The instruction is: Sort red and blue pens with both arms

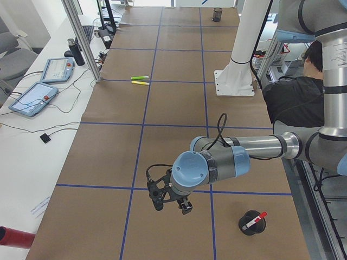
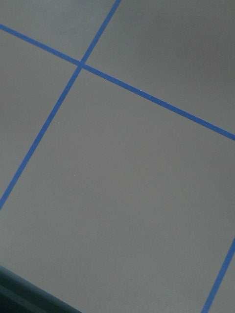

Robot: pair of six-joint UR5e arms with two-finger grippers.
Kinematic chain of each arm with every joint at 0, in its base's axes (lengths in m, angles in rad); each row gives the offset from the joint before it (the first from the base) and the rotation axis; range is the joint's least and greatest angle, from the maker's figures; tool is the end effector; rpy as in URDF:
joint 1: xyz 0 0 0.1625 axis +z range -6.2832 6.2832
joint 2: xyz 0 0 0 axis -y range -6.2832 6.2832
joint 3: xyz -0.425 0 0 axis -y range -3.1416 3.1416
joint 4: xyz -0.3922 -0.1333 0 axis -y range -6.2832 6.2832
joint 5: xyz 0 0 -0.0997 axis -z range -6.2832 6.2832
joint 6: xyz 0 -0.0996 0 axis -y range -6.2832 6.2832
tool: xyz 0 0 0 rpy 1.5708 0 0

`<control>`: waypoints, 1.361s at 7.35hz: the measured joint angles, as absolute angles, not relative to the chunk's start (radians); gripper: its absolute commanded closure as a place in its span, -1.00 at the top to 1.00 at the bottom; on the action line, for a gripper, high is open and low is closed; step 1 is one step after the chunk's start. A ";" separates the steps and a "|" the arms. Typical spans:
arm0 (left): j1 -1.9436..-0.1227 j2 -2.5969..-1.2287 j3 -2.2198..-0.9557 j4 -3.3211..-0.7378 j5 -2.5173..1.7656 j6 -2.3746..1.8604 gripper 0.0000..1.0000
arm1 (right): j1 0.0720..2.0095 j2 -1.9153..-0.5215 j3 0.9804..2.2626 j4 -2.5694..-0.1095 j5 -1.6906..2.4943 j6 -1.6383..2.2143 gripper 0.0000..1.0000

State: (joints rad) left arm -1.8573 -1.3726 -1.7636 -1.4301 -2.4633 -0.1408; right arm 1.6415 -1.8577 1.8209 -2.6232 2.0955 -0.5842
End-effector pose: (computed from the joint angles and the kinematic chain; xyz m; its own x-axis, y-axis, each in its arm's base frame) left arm -0.1660 -0.3661 0.6576 0.5250 -0.4164 -0.7423 0.3568 0.8995 -0.2522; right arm 0.1003 -0.2350 0.7128 0.7120 0.1656 0.6824 0.4315 0.6634 -0.6113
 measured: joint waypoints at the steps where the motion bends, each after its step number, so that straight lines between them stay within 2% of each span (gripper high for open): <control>1: -1.856 -1.376 -1.764 -1.433 -2.463 -0.142 1.00 | 1.650 -1.878 1.814 -2.625 2.073 -0.616 -1.00; 4: -1.855 -1.379 -1.764 -1.446 -2.464 -0.141 1.00 | 1.658 -1.914 1.774 -2.620 2.038 -0.652 -1.00; 10: -1.854 -1.379 -1.776 -1.491 -2.480 -0.143 1.00 | 1.658 -1.918 1.589 -2.610 2.058 -0.642 -1.00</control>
State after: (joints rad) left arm -1.8538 -1.3789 -1.7756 -1.4907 -2.4803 -0.1433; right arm 1.6583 -1.9178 1.5893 -2.6104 2.0578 -0.6417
